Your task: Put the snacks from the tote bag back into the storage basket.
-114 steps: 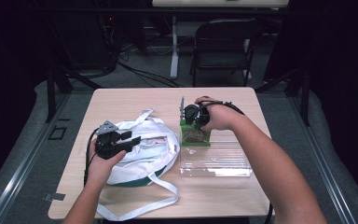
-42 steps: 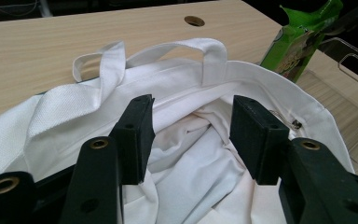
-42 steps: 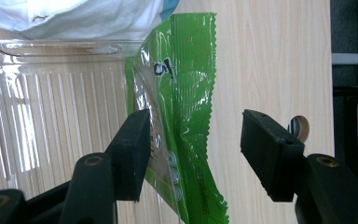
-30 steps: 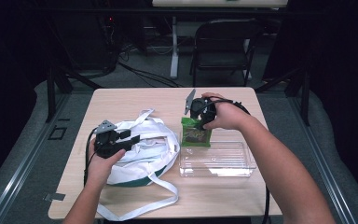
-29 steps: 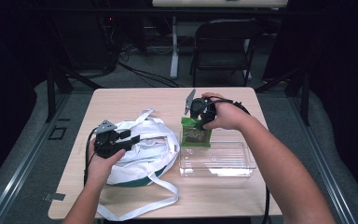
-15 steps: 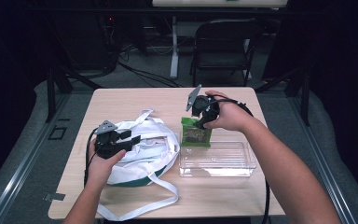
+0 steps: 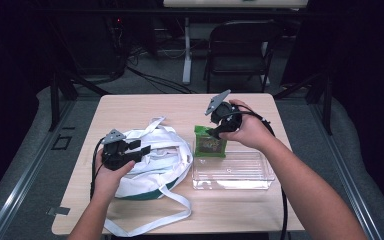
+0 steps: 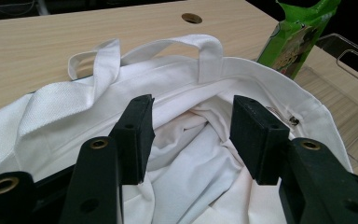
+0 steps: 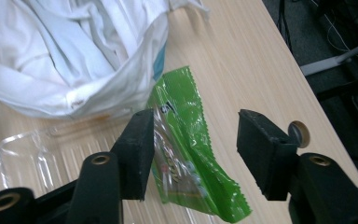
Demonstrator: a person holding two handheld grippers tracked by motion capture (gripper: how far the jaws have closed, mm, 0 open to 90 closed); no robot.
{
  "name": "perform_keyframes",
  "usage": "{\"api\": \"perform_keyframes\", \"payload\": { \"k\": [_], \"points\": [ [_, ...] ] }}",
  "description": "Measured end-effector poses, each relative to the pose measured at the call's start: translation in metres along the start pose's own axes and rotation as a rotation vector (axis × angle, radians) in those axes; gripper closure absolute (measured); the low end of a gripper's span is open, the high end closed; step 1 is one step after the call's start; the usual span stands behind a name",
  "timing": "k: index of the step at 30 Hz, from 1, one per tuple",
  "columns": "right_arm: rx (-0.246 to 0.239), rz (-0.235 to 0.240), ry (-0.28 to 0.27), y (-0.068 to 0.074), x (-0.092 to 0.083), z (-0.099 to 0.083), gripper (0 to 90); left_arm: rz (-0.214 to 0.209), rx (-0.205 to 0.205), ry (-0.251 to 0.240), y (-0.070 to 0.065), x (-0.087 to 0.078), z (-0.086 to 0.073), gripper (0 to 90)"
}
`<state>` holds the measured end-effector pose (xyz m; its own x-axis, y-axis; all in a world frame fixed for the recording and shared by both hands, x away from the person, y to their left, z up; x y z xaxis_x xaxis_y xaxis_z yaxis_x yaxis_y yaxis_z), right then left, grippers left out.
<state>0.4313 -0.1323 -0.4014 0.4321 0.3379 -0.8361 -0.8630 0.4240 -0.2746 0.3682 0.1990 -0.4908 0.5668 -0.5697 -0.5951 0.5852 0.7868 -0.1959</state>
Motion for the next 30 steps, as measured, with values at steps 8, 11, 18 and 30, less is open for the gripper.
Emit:
{"api": "perform_keyframes", "payload": {
  "k": [8,11,18,30],
  "points": [
    [0.120,0.018,-0.080,0.009,-0.004,-0.011,52.5,0.001,-0.002,0.003,0.000,0.000,0.000,49.3],
    [0.158,0.022,-0.116,0.014,-0.009,-0.015,52.4,-0.001,-0.003,-0.004,0.001,-0.001,0.000,49.3],
    [0.237,0.030,-0.199,0.024,-0.014,-0.029,52.1,0.001,0.002,-0.003,0.001,-0.001,0.000,49.3],
    [0.302,0.026,-0.277,0.045,-0.021,-0.061,50.3,0.003,-0.003,-0.008,0.001,-0.003,0.000,49.3]
  ]
}}
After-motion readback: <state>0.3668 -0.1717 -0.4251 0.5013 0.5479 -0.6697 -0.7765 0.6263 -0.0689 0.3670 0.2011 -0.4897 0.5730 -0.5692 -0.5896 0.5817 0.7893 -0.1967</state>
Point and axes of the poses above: each handheld gripper's, and its own axes: x roughly forward along the jaws, z roughly out of its top, y roughly to its left, the point moved 1 cm from there along x, roughly forward along the jaws, and after that the axes turned 6 degrees about y, right-handed, at the moved point
